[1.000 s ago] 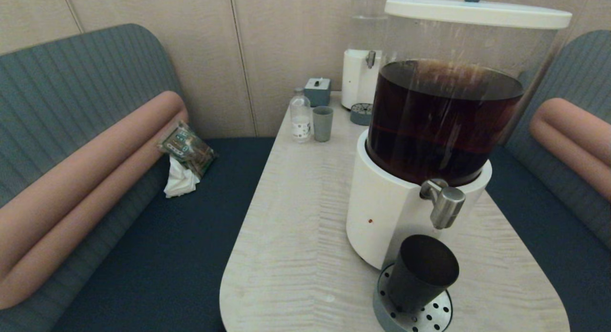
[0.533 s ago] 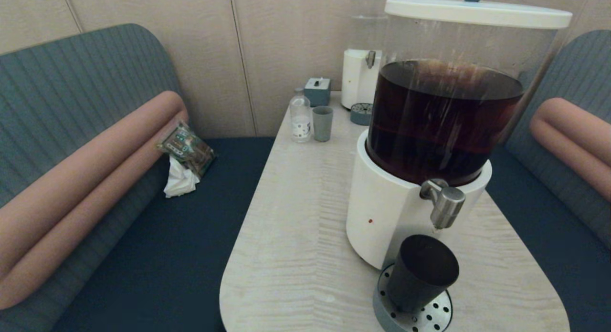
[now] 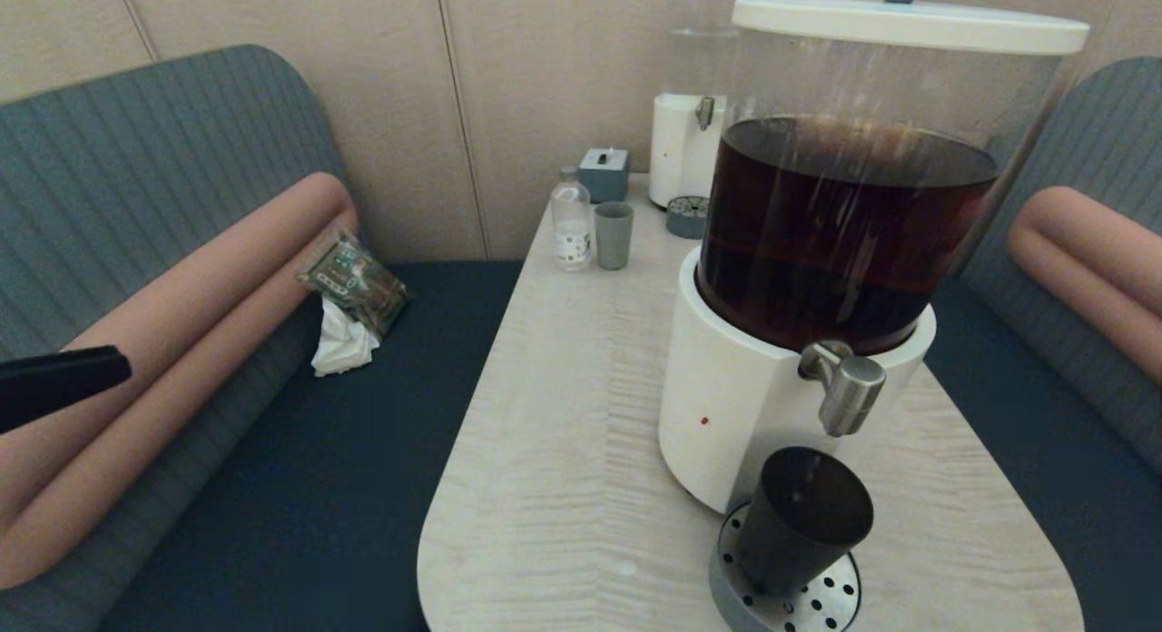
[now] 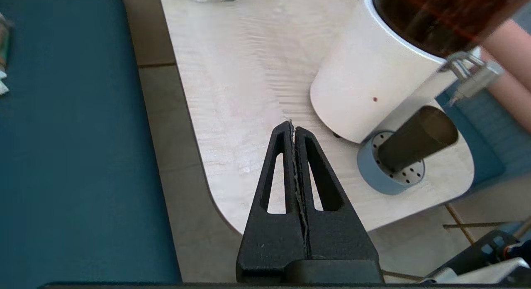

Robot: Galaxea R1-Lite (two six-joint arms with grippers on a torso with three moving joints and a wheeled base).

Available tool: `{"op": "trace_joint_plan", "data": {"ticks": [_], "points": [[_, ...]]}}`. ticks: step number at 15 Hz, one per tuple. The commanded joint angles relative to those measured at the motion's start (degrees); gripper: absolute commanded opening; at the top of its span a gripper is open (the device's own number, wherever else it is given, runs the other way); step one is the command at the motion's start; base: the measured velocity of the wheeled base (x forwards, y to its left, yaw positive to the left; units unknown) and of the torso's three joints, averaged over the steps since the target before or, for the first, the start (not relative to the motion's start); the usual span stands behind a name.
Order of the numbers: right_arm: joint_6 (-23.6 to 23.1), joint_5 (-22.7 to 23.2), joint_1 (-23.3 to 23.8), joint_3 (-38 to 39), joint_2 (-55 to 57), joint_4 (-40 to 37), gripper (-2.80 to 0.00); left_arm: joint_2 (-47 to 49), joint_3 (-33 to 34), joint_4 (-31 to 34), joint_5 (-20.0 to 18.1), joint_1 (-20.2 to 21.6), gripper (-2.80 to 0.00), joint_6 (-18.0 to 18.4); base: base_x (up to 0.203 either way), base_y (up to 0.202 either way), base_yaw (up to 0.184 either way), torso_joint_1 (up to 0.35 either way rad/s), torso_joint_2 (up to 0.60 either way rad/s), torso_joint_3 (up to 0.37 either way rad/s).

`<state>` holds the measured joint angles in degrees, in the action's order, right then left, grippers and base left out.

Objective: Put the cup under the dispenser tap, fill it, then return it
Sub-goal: Turn off the faucet

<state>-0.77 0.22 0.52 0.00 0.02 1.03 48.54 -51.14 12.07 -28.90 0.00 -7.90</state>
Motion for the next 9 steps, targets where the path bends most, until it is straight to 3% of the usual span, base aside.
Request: {"op": "trace_joint_plan", "data": {"ticks": [1,4,9], "points": [[-0.02,0.04,0.00,0.35,-0.11,0.02,-2.80,3.59,-1.25,-0.32,-0.15,0.02,-2.80,0.01,0.000,0.000,0.000,0.000,0.00,0.000],[-0.02,0.04,0.00,0.35,-0.11,0.02,-2.80,5.62,-4.72,-1.41,0.05,-3.97,-2.80,0.51,0.000,0.000,0.000,0.000,0.00,0.000],[-0.02,0.04,0.00,0.35,-0.11,0.02,-2.80,7.60,-7.85,-1.46,-0.15,-6.86,-2.80,0.76,0.000,0.000,0.000,0.000,0.00,0.000]]}}
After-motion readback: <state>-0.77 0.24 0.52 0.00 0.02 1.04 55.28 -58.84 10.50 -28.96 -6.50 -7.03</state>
